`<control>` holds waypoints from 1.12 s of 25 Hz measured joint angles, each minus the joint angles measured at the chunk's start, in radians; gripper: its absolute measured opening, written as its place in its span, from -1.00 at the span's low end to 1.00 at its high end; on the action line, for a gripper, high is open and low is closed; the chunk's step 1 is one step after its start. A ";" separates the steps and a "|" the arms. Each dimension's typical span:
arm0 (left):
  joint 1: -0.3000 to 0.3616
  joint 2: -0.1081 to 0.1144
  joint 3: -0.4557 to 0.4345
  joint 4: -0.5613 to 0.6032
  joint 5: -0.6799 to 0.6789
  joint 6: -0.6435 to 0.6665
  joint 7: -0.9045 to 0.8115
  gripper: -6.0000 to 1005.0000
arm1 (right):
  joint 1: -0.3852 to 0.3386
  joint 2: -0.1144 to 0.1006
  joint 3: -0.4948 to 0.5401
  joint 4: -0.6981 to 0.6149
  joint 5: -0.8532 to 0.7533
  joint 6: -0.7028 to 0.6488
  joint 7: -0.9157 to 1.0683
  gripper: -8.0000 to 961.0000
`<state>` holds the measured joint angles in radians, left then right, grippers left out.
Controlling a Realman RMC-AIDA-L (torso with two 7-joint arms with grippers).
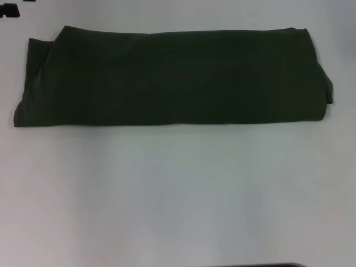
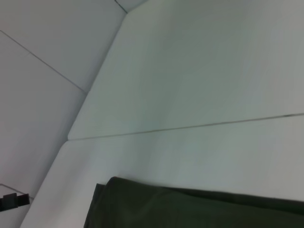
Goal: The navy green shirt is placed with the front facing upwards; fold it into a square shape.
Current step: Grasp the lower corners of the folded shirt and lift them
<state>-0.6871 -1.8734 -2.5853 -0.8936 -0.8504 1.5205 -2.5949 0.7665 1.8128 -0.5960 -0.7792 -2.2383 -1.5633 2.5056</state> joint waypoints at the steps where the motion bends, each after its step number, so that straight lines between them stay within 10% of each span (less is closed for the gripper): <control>1: 0.005 -0.002 0.000 0.000 0.000 0.000 0.001 0.23 | -0.006 0.003 -0.002 0.000 -0.001 0.002 -0.006 0.96; 28: 0.073 -0.038 0.051 0.073 0.272 -0.077 -0.084 0.23 | -0.105 0.036 -0.013 0.010 -0.006 0.004 -0.093 0.96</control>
<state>-0.6143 -1.9113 -2.5340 -0.8204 -0.5780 1.4439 -2.6790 0.6612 1.8483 -0.6091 -0.7688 -2.2442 -1.5595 2.4122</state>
